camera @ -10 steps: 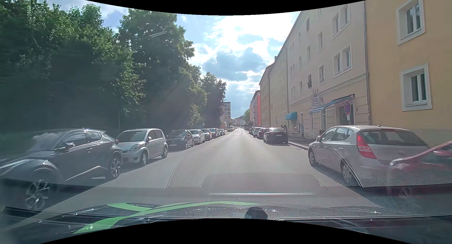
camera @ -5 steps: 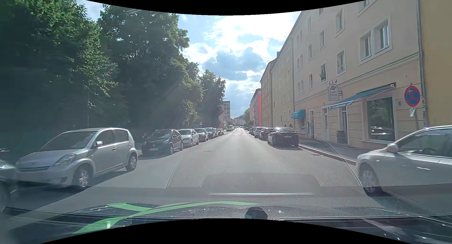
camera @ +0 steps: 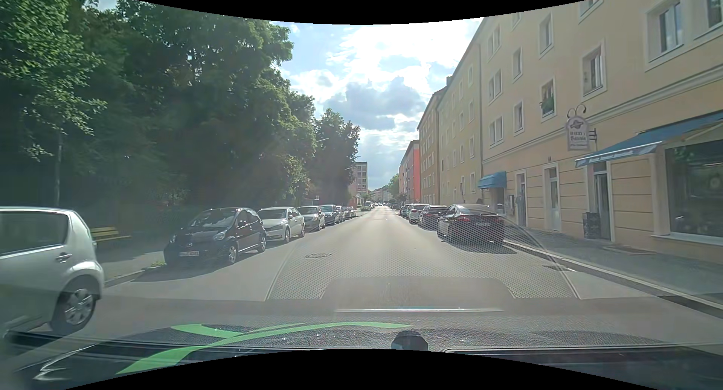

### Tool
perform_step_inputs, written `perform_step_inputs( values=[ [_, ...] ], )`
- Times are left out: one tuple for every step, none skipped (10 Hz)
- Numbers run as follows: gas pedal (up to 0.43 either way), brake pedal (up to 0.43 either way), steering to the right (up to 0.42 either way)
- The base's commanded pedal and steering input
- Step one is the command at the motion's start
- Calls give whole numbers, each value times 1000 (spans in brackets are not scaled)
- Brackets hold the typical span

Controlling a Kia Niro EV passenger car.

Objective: Follow the waypoints while adhering to traffic rules and regulations

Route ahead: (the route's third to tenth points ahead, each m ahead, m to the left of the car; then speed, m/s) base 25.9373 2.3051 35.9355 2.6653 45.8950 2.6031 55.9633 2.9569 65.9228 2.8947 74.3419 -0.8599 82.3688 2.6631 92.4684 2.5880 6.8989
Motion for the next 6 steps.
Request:
perform_step_inputs(
  values=[
    [87,0,1],
    [87,0,0],
    [87,0,0],
    [87,0,0],
    [87,0,0],
    [87,0,-1]
  ],
)
